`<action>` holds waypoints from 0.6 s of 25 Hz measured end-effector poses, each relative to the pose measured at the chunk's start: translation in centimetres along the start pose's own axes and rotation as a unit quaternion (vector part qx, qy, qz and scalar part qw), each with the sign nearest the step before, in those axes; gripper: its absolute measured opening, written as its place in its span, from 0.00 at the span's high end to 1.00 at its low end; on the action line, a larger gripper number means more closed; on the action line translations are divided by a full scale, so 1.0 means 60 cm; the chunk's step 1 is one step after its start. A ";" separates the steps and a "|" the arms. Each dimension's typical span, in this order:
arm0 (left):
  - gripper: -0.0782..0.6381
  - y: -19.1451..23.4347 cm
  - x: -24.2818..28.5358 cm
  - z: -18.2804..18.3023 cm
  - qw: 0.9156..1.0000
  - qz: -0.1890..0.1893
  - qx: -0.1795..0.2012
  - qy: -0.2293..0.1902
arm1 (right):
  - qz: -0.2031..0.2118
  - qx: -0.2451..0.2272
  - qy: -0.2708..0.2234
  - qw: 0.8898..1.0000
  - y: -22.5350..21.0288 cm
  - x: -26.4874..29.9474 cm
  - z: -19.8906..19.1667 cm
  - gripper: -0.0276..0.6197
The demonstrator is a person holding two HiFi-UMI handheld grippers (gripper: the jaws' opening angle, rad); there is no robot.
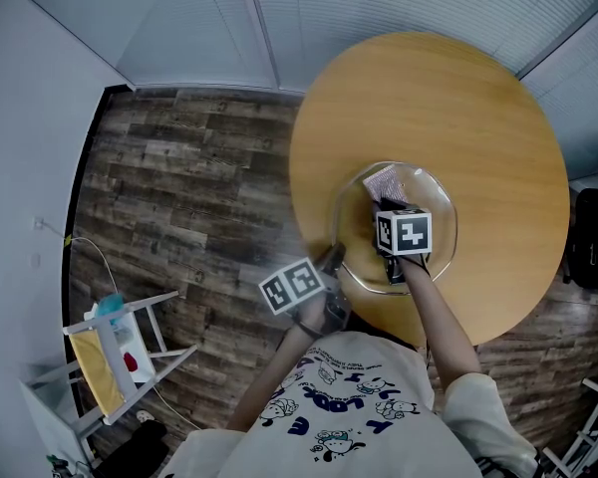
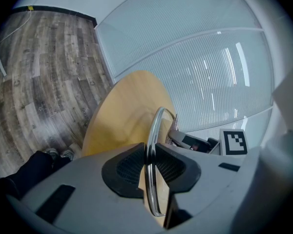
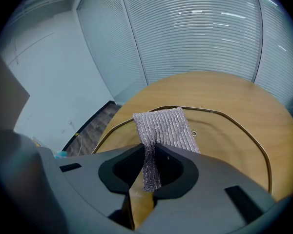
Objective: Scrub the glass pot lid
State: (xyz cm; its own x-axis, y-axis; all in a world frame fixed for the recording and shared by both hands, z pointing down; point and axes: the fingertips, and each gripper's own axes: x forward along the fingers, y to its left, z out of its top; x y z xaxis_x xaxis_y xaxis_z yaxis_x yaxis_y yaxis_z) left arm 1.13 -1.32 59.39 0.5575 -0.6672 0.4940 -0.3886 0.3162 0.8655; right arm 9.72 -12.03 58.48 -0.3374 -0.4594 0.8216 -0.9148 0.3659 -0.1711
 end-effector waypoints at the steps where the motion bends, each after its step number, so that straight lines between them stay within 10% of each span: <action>1: 0.79 0.000 0.000 0.000 1.000 0.000 0.000 0.000 | -0.002 0.000 0.000 1.000 -0.002 -0.001 0.000 0.84; 15: 0.79 -0.002 -0.001 -0.001 1.000 0.000 0.001 -0.003 | -0.029 0.007 0.000 1.000 -0.042 -0.014 -0.001 0.84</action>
State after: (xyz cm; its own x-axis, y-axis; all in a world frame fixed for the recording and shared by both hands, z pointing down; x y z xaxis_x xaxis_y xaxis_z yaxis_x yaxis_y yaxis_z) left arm 1.21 -1.29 59.25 0.5534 -0.6707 0.4939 -0.3898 0.3156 0.8652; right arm 12.31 -12.51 58.29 -0.2832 -0.4801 0.8302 -0.9359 0.3273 -0.1299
